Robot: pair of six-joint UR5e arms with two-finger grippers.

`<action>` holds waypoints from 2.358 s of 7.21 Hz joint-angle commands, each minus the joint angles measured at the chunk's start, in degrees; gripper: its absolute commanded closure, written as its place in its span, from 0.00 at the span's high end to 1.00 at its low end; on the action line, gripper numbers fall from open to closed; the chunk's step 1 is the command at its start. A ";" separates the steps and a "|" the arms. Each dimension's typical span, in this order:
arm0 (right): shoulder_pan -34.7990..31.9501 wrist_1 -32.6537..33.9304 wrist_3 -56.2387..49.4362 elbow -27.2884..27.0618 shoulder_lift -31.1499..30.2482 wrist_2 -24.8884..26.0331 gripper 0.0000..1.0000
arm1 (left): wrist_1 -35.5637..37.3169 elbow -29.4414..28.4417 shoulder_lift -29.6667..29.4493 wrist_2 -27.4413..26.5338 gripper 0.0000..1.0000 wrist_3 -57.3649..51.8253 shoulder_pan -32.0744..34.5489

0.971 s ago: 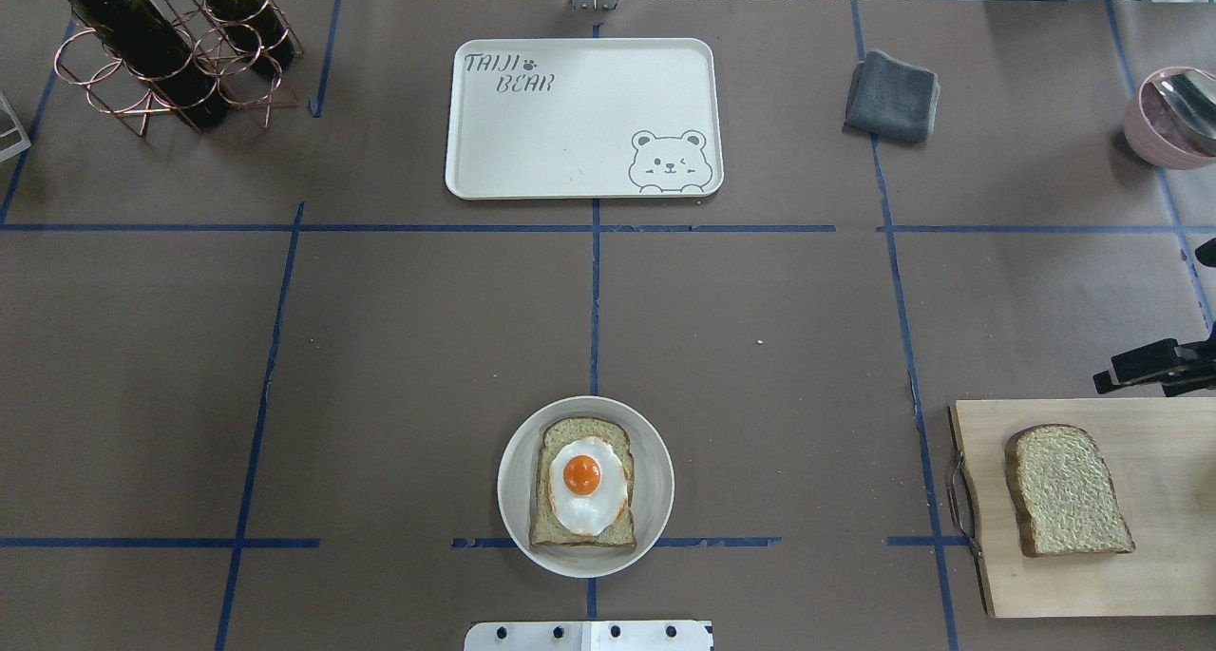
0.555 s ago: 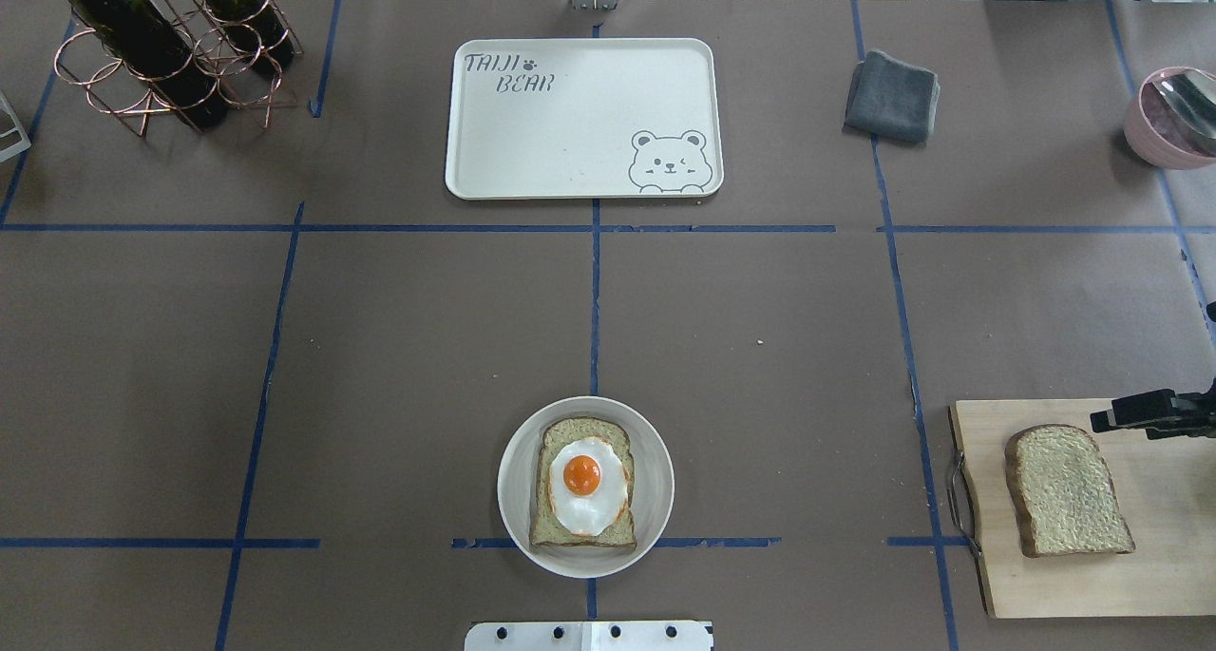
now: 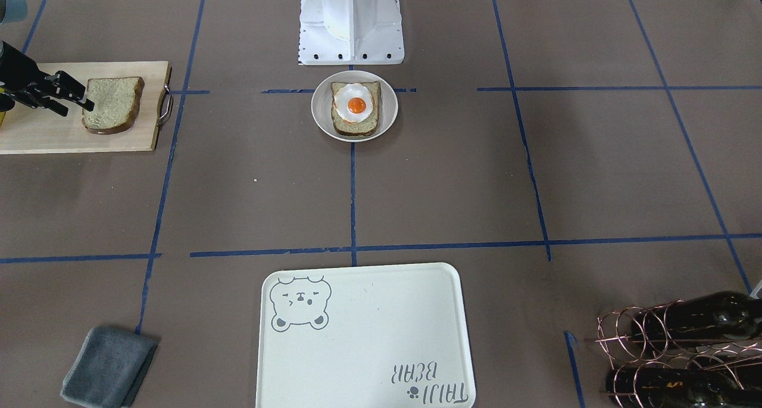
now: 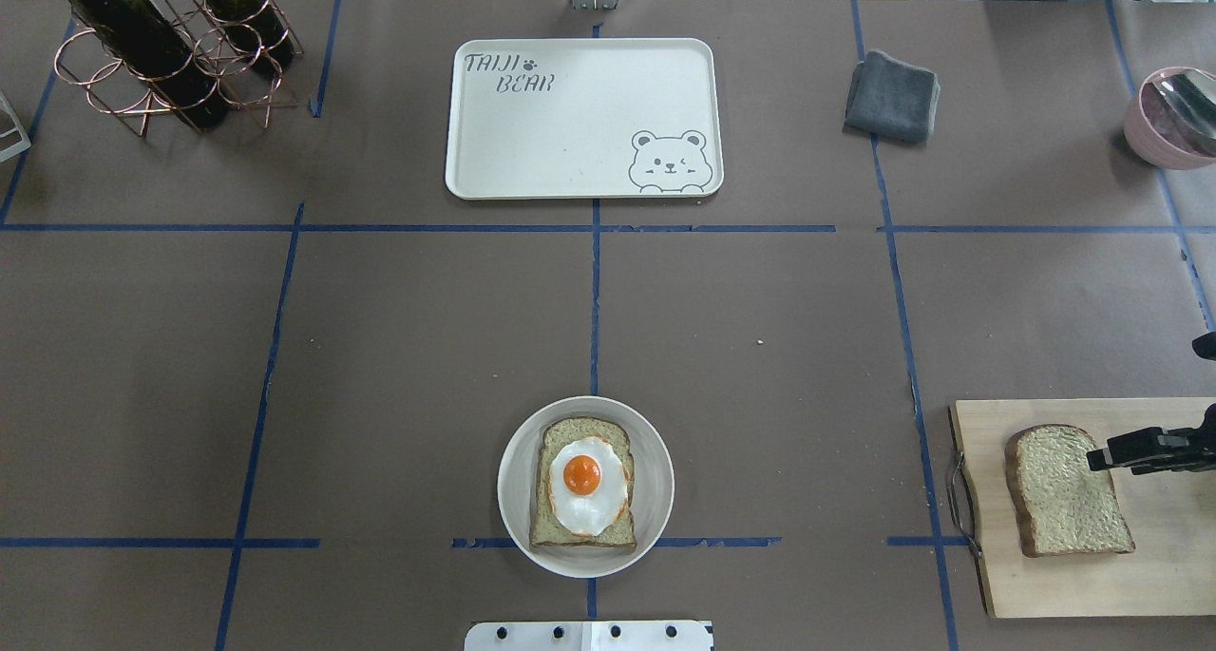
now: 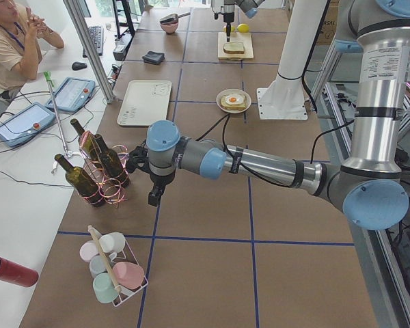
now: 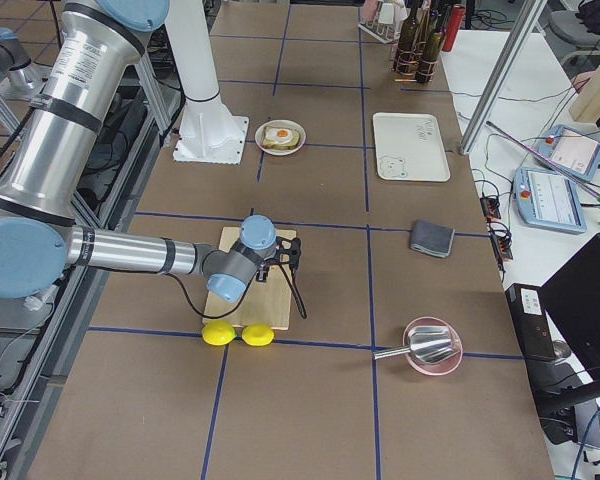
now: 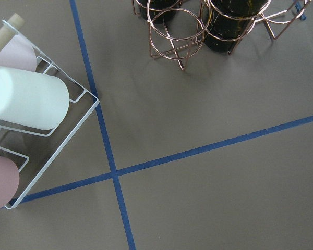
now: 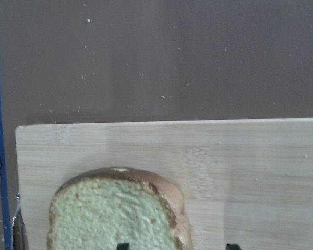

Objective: Make sandwich and place on tray
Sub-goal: 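Lower the right gripper onto the bread slice on the cutting board and grasp it, then lift the bread slice with the right gripper and carry it over the egg plate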

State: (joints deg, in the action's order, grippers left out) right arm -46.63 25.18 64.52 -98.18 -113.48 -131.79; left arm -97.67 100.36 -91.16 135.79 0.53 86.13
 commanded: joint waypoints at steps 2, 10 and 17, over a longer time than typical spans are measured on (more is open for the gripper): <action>2.85 -1.35 2.54 0.00 -0.25 0.12 0.63 | 0.02 0.18 0.11 0.00 1.00 0.00 0.00; 3.13 -2.67 2.63 -0.35 -1.30 -0.05 0.00 | -0.06 0.18 0.11 0.00 1.00 0.00 0.00; 8.37 -7.25 37.48 -5.02 25.44 -1.12 0.00 | -0.06 0.10 0.11 3.43 1.00 0.00 0.09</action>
State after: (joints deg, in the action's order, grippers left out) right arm -41.26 17.53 95.84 -104.29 -95.46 -134.29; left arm -97.74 100.43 -91.06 139.14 0.53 86.22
